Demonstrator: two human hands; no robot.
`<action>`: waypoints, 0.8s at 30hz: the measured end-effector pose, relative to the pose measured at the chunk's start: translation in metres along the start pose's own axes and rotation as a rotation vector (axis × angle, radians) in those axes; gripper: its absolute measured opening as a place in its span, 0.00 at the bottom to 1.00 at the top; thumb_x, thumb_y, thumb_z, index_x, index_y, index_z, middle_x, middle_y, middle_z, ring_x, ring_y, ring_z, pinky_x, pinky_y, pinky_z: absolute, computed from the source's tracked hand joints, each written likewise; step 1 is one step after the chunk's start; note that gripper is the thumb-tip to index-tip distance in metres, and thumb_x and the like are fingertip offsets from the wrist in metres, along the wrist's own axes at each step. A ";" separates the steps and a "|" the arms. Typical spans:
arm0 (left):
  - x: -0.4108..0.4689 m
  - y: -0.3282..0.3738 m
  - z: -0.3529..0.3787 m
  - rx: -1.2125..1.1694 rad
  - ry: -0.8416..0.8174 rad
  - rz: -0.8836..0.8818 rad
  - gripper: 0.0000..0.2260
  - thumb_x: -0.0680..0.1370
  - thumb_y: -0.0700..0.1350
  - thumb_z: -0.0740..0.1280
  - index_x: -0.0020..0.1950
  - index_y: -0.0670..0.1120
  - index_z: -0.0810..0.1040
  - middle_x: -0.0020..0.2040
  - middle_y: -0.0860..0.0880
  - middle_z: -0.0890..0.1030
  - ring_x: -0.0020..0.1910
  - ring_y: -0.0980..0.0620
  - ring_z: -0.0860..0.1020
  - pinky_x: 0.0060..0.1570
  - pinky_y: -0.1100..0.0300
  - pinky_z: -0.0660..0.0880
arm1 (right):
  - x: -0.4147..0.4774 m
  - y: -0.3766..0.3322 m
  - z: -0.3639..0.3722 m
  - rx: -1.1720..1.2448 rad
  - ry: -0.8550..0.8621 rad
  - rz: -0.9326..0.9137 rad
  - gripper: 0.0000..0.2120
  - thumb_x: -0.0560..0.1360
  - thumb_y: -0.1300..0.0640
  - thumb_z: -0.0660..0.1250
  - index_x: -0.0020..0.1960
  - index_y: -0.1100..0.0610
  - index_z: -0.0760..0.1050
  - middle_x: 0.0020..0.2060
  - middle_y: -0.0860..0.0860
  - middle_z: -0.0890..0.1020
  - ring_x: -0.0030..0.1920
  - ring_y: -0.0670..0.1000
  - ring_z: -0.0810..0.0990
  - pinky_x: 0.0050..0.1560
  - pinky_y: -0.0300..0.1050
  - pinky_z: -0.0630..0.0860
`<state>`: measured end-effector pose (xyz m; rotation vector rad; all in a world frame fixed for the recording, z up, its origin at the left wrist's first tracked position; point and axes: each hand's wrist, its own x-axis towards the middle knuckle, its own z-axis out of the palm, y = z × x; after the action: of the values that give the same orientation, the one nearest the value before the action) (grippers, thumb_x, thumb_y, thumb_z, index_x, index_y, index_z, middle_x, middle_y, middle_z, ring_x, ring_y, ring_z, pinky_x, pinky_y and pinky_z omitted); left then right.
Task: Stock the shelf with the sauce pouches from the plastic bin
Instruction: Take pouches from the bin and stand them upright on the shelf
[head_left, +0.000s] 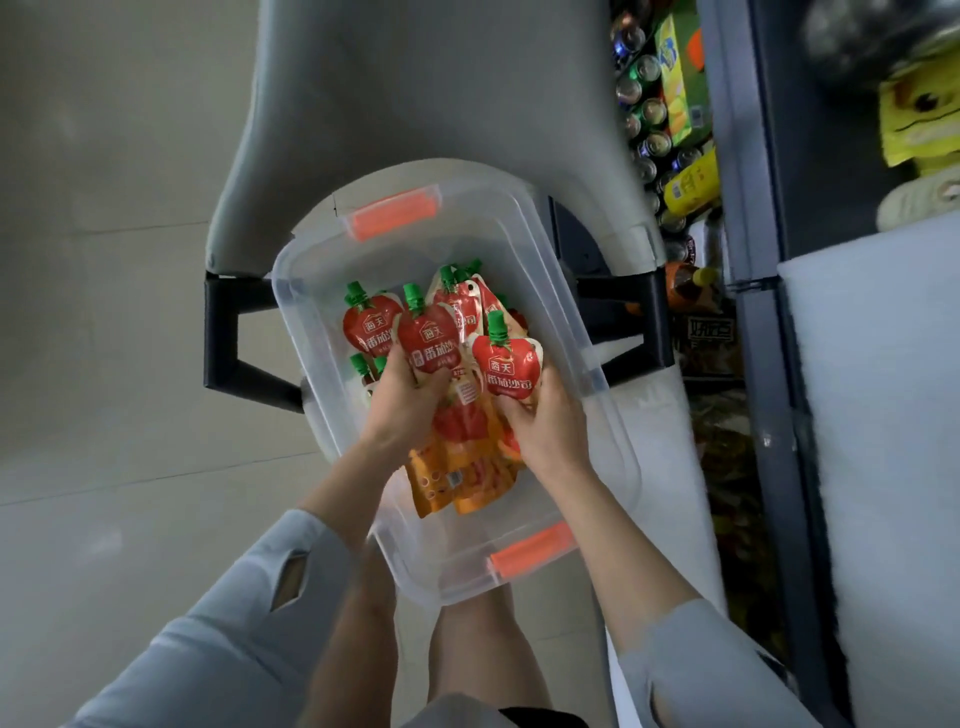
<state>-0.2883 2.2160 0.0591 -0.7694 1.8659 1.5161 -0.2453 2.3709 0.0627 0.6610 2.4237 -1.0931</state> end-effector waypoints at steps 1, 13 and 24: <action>-0.009 0.006 -0.005 -0.063 -0.031 -0.021 0.16 0.79 0.42 0.65 0.67 0.49 0.70 0.55 0.50 0.81 0.54 0.49 0.80 0.48 0.54 0.79 | -0.009 -0.005 -0.008 0.068 -0.006 0.004 0.21 0.77 0.53 0.71 0.67 0.54 0.70 0.57 0.47 0.79 0.59 0.47 0.78 0.52 0.34 0.72; -0.169 0.111 -0.045 -0.065 -0.339 0.339 0.10 0.78 0.42 0.66 0.59 0.45 0.76 0.51 0.46 0.83 0.48 0.49 0.83 0.49 0.52 0.81 | -0.162 -0.071 -0.115 0.565 0.241 -0.024 0.13 0.75 0.48 0.72 0.58 0.50 0.78 0.49 0.47 0.85 0.50 0.45 0.84 0.56 0.55 0.80; -0.289 0.183 0.030 0.041 -0.690 0.689 0.08 0.78 0.37 0.66 0.56 0.42 0.77 0.48 0.42 0.82 0.47 0.42 0.81 0.50 0.43 0.78 | -0.298 -0.074 -0.235 0.680 0.741 -0.155 0.18 0.75 0.52 0.73 0.63 0.47 0.74 0.54 0.44 0.84 0.53 0.42 0.83 0.55 0.46 0.80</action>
<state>-0.2372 2.2951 0.3890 0.4538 1.6536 1.8114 -0.0840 2.4340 0.4086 1.2908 2.6807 -2.0707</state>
